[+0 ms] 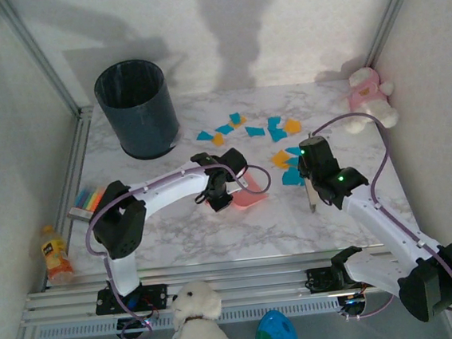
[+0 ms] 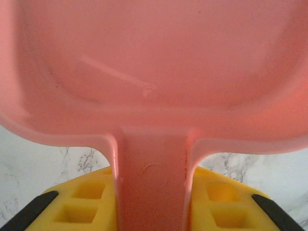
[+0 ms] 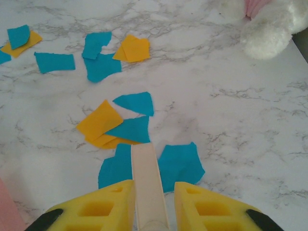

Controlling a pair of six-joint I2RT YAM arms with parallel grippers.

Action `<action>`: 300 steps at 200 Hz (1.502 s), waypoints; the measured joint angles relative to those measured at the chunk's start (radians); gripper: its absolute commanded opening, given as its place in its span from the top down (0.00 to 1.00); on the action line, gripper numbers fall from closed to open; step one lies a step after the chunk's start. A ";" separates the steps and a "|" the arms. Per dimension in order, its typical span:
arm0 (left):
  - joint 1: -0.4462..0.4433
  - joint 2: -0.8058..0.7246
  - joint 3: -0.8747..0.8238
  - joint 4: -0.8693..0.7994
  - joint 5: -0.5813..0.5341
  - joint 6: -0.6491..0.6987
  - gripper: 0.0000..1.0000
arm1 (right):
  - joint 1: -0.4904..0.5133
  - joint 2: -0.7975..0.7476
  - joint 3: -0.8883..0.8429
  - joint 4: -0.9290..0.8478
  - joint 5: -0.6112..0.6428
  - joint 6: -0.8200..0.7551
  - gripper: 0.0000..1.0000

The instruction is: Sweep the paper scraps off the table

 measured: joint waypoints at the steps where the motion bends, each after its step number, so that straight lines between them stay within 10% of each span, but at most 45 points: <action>1: 0.000 0.001 0.000 0.000 0.000 0.000 1.00 | 0.000 0.000 0.000 0.000 0.000 0.000 1.00; 300: 0.000 0.052 0.009 -0.022 0.008 0.015 1.00 | 0.000 0.064 0.068 0.021 -0.430 -0.092 1.00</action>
